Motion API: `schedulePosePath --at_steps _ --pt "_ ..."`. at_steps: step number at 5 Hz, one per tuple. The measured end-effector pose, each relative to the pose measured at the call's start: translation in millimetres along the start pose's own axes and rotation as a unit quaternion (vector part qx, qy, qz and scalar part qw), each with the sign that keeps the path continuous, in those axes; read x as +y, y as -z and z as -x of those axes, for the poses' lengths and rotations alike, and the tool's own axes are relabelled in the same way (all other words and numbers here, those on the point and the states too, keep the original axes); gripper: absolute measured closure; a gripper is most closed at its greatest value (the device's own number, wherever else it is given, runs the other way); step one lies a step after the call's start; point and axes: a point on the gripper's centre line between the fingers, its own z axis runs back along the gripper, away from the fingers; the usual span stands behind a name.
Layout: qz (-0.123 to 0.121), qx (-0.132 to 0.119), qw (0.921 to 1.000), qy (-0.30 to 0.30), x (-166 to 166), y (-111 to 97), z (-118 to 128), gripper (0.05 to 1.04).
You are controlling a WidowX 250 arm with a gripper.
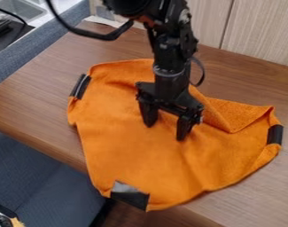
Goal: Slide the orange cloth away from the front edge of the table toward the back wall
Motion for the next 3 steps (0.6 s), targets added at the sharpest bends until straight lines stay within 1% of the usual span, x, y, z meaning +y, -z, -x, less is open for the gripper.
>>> schedulePosePath --at_steps 1,2,3 --pt "-0.006 -0.002 1.0 -0.002 3 4 -21 0.083" --pt "-0.008 -0.012 0.9999 -0.005 4 3 -36 0.083" --pt "-0.008 -0.013 0.9999 -0.007 6 4 -45 0.083"
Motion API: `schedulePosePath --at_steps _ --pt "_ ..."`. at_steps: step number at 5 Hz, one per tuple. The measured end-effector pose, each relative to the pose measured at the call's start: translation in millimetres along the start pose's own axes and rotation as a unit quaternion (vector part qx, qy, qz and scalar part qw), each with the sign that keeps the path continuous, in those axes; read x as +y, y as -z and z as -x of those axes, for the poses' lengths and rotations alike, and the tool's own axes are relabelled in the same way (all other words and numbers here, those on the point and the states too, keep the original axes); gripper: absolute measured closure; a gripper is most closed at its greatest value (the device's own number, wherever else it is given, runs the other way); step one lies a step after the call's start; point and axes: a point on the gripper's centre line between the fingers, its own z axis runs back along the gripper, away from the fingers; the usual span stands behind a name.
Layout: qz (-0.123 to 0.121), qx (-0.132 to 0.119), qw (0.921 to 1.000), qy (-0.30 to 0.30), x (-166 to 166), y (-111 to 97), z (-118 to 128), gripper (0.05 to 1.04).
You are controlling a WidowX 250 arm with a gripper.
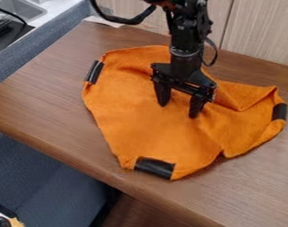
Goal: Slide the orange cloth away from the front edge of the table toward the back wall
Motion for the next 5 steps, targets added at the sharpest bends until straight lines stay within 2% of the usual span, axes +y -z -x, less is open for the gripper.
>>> schedulePosePath --at_steps 2,3,4,5 --pt "0.005 0.012 0.9999 -0.001 -1 -2 4 0.083" --pt "0.035 0.025 0.999 -0.014 -1 -10 3 0.084" --pt "0.038 -0.007 0.9992 -0.01 0 -40 -1 0.084" --pt "0.032 -0.015 0.9993 -0.008 1 -64 7 0.084"
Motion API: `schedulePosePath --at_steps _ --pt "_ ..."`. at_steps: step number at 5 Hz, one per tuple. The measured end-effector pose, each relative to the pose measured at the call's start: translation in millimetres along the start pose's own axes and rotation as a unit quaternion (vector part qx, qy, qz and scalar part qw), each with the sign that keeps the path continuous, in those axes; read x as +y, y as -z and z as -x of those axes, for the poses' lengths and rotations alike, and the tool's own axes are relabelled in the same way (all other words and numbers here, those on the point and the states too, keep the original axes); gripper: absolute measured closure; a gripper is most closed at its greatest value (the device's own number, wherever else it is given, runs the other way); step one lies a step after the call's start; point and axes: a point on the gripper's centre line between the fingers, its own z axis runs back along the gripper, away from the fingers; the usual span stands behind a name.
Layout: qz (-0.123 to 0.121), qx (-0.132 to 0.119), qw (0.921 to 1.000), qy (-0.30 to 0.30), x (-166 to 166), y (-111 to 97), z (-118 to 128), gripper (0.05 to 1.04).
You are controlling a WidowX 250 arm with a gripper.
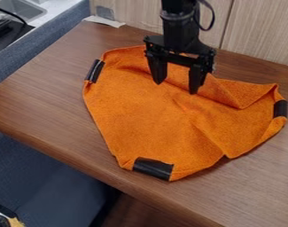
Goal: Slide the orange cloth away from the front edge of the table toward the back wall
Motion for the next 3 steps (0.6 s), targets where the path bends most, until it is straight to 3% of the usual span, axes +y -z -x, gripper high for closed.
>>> schedulePosePath --at_steps 1,3 --pt "0.0 -0.026 0.9997 0.003 -1.2 -26.7 10.7 0.084" --pt "-0.001 -0.029 0.9996 0.002 0.2 -28.0 10.6 0.084"
